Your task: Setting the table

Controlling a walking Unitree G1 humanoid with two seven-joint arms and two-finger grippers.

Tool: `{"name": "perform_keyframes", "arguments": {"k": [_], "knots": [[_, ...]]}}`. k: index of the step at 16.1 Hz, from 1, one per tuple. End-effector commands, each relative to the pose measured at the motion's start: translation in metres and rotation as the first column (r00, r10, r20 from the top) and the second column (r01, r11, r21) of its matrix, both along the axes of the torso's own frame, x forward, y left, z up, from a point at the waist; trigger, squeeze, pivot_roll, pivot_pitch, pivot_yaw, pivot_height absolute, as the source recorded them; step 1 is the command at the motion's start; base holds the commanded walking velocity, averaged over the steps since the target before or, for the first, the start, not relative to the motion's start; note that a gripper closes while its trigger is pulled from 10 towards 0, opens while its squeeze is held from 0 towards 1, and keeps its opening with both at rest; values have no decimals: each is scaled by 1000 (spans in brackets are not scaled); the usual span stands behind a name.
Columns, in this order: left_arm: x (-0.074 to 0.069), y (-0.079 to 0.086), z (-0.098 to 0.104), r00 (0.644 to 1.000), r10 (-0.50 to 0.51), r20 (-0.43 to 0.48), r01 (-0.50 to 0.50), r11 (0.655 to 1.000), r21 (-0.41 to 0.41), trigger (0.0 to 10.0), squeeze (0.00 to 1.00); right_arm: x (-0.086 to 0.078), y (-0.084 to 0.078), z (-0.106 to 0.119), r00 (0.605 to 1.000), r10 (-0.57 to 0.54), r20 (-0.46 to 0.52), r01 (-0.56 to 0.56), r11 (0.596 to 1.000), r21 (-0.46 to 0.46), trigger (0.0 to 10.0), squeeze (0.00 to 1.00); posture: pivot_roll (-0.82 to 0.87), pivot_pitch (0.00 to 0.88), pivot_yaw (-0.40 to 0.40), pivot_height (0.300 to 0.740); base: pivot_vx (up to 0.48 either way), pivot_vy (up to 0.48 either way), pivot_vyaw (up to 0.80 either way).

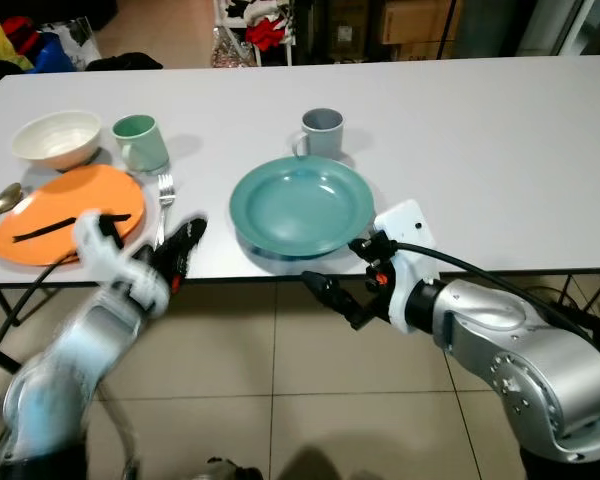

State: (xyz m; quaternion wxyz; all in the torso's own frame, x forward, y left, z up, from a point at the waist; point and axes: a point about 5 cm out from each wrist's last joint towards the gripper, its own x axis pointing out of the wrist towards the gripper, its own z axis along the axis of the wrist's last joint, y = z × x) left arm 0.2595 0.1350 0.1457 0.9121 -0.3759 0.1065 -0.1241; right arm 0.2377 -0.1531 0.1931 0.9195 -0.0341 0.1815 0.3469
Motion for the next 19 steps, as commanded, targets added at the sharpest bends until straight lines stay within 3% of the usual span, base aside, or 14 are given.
{"name": "perform_keyframes", "arguments": {"k": [1,2,3,4,5,7,8,9,12,16,19], "knots": [[-3,-9,7,999,9,40,-12,998,63,10000,0,4,5,4,999,2,47,-2,1000,-8,10000,0,-139,0,88,740,0,0,0],[-7,2,16,990,62,123,-90,969,230,10000,0,8,8,6,990,-45,132,48,999,-18,10000,0,-138,0,92,740,0,0,0],[-12,12,22,979,115,170,-166,932,322,10000,0,11,9,5,974,-99,202,107,994,-29,10000,0,-135,0,95,740,0,0,0],[-25,26,28,958,183,223,-270,841,470,10000,0,13,10,-1,950,-199,240,206,979,-4,10000,0,-125,0,94,740,0,0,0],[-32,29,26,957,183,224,-276,809,519,10000,0,13,9,-5,940,-239,242,240,970,22,10000,0,-115,0,89,740,0,0,0],[-45,31,22,962,118,247,-256,707,659,10000,0,10,10,-13,930,-298,214,280,954,111,10000,0,-94,0,77,740,0,0,0],[-47,30,21,961,108,256,-258,686,680,10000,0,9,11,-15,930,-301,212,281,952,118,10000,0,-94,0,77,740,0,0,0],[-49,31,18,959,141,245,-274,679,681,10000,0,7,16,-21,933,-308,188,282,947,153,10000,0,-88,0,80,740,0,0,0],[-49,25,16,967,96,236,-238,668,705,10000,0,5,22,-27,934,-308,179,280,945,169,10000,0,-82,0,88,740,-101,0,0],[-50,26,15,965,100,244,-249,649,719,10000,0,5,22,-32,930,-315,188,287,945,159,10000,0,-86,0,96,740,-352,0,0],[-49,25,14,963,104,249,-256,645,720,10000,0,4,20,-37,928,-321,187,303,945,119,10000,0,-87,0,99,740,0,0,0]]}}
